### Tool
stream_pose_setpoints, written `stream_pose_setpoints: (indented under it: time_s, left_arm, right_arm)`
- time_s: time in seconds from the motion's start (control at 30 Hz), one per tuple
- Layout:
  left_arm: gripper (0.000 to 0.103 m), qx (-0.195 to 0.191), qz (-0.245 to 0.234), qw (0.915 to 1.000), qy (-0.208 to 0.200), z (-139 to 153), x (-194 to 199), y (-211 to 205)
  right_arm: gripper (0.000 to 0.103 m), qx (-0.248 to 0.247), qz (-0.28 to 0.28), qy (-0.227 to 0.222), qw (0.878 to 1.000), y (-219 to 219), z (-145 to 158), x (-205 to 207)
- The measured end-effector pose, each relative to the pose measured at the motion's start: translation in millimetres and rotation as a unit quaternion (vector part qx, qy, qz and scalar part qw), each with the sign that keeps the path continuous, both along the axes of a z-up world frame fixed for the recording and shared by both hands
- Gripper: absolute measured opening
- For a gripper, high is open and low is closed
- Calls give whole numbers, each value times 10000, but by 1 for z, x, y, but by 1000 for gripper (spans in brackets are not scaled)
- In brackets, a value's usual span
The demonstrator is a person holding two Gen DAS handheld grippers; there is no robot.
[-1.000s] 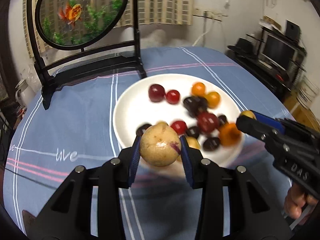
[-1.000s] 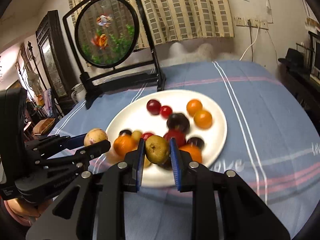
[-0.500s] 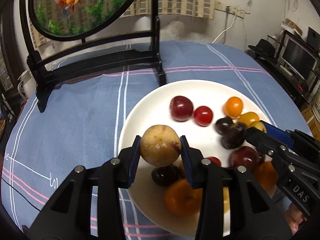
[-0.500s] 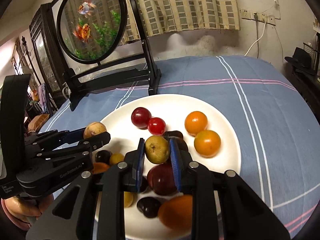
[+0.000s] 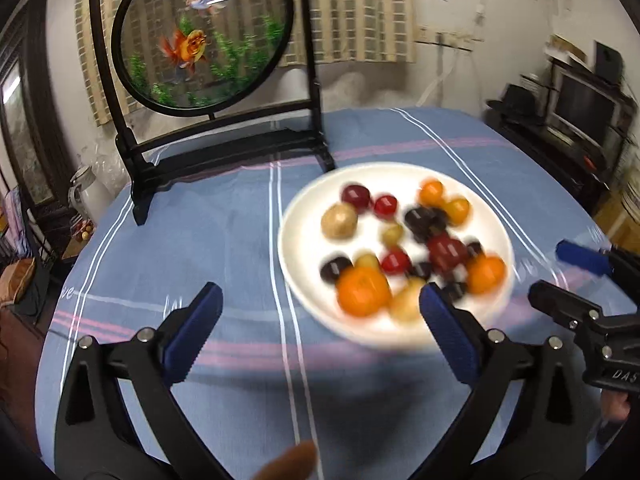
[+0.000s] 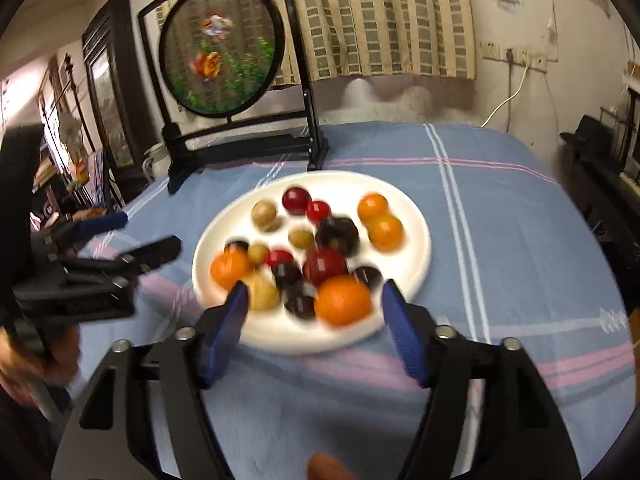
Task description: Organize fruits
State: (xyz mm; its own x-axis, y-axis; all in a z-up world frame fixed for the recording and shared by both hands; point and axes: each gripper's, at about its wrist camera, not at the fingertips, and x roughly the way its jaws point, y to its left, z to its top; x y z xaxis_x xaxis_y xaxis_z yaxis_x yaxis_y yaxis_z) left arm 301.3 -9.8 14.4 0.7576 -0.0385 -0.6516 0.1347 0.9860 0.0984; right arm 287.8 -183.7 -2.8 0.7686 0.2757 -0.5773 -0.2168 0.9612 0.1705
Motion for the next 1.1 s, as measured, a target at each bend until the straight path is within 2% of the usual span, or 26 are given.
stream_pose_setpoints:
  time_s: [0.03, 0.2, 0.33, 0.47, 0.73, 1.1]
  left_arm:
    - [101, 9, -7, 10000, -23, -2, -10, 1]
    - [101, -164, -33, 9998, 99, -21, -68, 7]
    - [101, -245, -6, 9997, 69, -33, -88, 9]
    - [101, -274, 87, 9995, 133, -43, -90, 11]
    - [101, -465, 249, 9984, 202, -49, -87, 18]
    - [101, -348, 96, 9992, 180, -50, -89, 11]
  right_arm:
    - [97, -27, 0, -46, 10000, -4, -7, -18]
    - [98, 21, 43, 65, 10000, -16, -29, -61]
    - [100, 106, -11, 154, 9998, -16, -37, -77]
    - [101, -180, 146, 134, 9996, -3, -40, -81]
    - [101, -201, 236, 107, 9995, 1, -39, -81]
    - [101, -198, 151, 218, 9995, -1, -42, -79]
